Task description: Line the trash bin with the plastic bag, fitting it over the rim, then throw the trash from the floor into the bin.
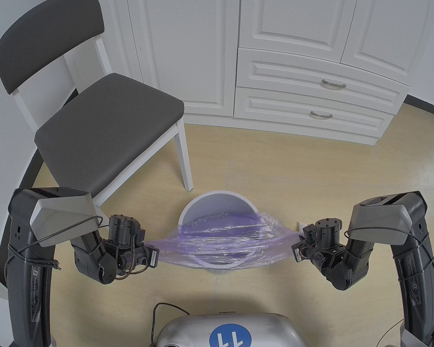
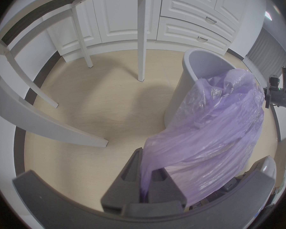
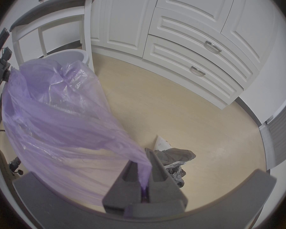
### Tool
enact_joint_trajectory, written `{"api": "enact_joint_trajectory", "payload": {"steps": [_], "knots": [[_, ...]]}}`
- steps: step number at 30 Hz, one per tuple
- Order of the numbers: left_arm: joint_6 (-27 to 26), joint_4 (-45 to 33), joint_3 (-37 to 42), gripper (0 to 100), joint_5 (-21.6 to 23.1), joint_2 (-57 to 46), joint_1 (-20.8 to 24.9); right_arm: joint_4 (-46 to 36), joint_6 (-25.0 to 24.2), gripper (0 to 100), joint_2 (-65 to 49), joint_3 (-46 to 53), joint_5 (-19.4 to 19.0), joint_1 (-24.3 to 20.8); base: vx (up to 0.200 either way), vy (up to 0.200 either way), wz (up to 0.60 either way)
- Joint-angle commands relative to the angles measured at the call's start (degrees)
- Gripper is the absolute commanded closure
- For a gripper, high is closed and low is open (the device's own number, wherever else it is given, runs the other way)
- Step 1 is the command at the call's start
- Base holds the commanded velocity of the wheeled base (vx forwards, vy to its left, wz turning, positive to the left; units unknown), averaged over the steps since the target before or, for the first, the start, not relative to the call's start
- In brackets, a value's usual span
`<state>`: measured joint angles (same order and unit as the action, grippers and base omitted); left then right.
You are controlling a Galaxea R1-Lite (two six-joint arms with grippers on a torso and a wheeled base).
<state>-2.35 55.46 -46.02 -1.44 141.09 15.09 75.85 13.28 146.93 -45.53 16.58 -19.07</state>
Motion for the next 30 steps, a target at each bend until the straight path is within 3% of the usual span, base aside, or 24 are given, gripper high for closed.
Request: {"api": "enact_joint_trajectory", "payload": {"steps": [1,13,14,16,19,20,23,24,25,29,30], "knots": [[-0.11,0.27,0.4,100,0.12,-0.73,-0.33,0.44,-0.09,100,-0.42,0.53,-0.06,-0.62,0.0,0.0,0.0],[-0.11,0.71,3.74,100,3.55,-5.39,0.55,2.55,-0.36,100,-3.58,4.75,-0.58,-3.26,0.0,0.0,0.0],[-0.11,0.88,3.57,100,3.55,-4.69,0.55,2.64,-0.27,0,-3.5,4.84,-0.67,-2.73,0.0,0.0,0.0],[-0.11,0.88,3.48,100,3.55,-3.9,0.55,3.08,-0.36,0,-3.58,4.93,-2.6,-1.94,0.0,0.0,0.0],[-0.11,0.88,3.48,100,3.55,-3.81,0.55,3.43,-0.62,0,-4.11,6.33,-9.9,-0.01,0.0,0.0,0.0],[-0.11,0.88,3.39,100,3.55,-3.72,0.55,3.95,-1.32,0,-4.81,8.0,-15.52,1.4,0.0,0.0,0.0],[-0.02,0.88,3.22,100,3.55,-3.81,0.55,5.19,-3.78,0,-5.43,10.11,-26.34,4.48,0.0,0.0,0.0],[-0.02,0.88,3.22,100,3.55,-3.81,0.55,5.19,-3.78,0,-5.43,10.11,-26.34,4.48,0.0,0.0,0.0],[-0.02,0.88,3.22,100,3.55,-3.81,0.38,6.77,-6.42,0,-5.52,10.99,-33.1,7.11,0.0,0.0,0.0],[0.16,0.88,2.95,100,3.55,-3.98,0.2,11.25,-13.19,0,-5.34,12.4,-45.41,10.98,0.0,0.0,0.0],[0.24,0.88,2.78,100,3.55,-3.9,0.2,11.95,-13.98,0,-5.34,12.66,-46.64,11.42,0.0,0.0,0.0]]}}
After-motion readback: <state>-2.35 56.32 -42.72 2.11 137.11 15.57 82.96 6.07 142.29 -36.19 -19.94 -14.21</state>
